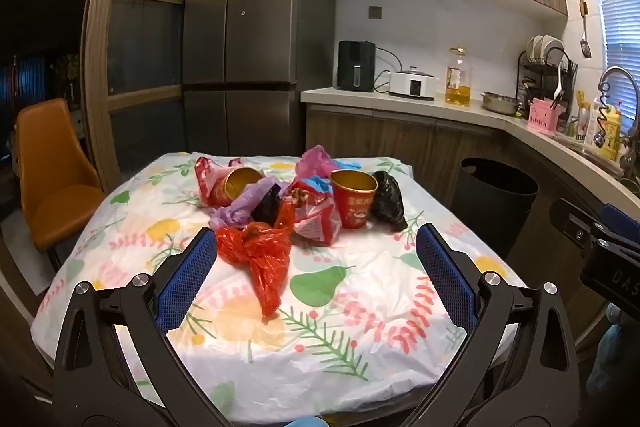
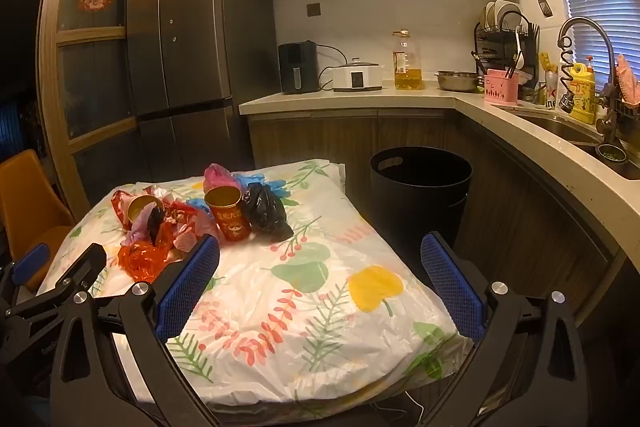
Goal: Collect trash
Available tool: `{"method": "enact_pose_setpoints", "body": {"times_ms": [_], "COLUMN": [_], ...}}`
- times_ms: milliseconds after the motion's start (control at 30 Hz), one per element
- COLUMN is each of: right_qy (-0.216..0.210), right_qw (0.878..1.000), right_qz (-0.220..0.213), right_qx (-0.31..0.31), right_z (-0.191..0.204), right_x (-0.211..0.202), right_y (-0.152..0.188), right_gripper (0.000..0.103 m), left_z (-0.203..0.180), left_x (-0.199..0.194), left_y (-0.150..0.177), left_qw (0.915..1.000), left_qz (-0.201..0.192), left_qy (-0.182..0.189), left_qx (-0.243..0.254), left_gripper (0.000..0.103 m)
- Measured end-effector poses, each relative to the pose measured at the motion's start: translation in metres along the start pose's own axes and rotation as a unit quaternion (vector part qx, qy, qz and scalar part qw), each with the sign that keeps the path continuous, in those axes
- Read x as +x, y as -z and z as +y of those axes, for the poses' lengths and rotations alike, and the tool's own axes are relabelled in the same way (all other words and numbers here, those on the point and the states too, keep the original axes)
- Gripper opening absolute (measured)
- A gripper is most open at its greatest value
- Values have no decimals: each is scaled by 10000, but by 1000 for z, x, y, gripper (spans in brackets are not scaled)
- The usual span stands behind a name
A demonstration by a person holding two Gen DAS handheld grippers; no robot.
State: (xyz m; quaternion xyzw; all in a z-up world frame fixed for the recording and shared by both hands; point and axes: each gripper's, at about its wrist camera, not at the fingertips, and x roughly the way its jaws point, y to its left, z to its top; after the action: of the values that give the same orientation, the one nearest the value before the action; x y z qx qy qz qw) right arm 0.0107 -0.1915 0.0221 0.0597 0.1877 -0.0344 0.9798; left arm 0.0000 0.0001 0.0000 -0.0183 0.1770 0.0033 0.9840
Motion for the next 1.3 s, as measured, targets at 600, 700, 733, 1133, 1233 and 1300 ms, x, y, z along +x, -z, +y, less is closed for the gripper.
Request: {"method": "enact_pose_setpoints", "body": {"times_ms": [600,700,733,1133,1233,1300], "right_qy": [17,21,15,20,18,21], "right_qw": [10000,10000,10000,10000,10000,10000], "right_qz": [-4,-5,-6,-8,-6,-8], "right_qx": [-18,-20,-16,-18,-18,-20], "right_z": [0,0,0,0,0,0], "right_x": [0,0,0,0,-1,-1], "right_y": [0,0,0,1,1,1], "right_gripper": [98,98,98,98,98,98], "left_z": [-1,0,0,0,-1,-1], "left_x": [1,0,0,1,1,1], "left_y": [5,1,1,2,2,2], "left_qw": [10000,10000,10000,10000,10000,10000], "left_qz": [-39,-13,-5,3,6,6], "left_qy": [23,38,45,50,48,48], "left_qx": [-30,-1,2,-8,-6,-8], "left_gripper": [98,98,98,98,98,98]}}
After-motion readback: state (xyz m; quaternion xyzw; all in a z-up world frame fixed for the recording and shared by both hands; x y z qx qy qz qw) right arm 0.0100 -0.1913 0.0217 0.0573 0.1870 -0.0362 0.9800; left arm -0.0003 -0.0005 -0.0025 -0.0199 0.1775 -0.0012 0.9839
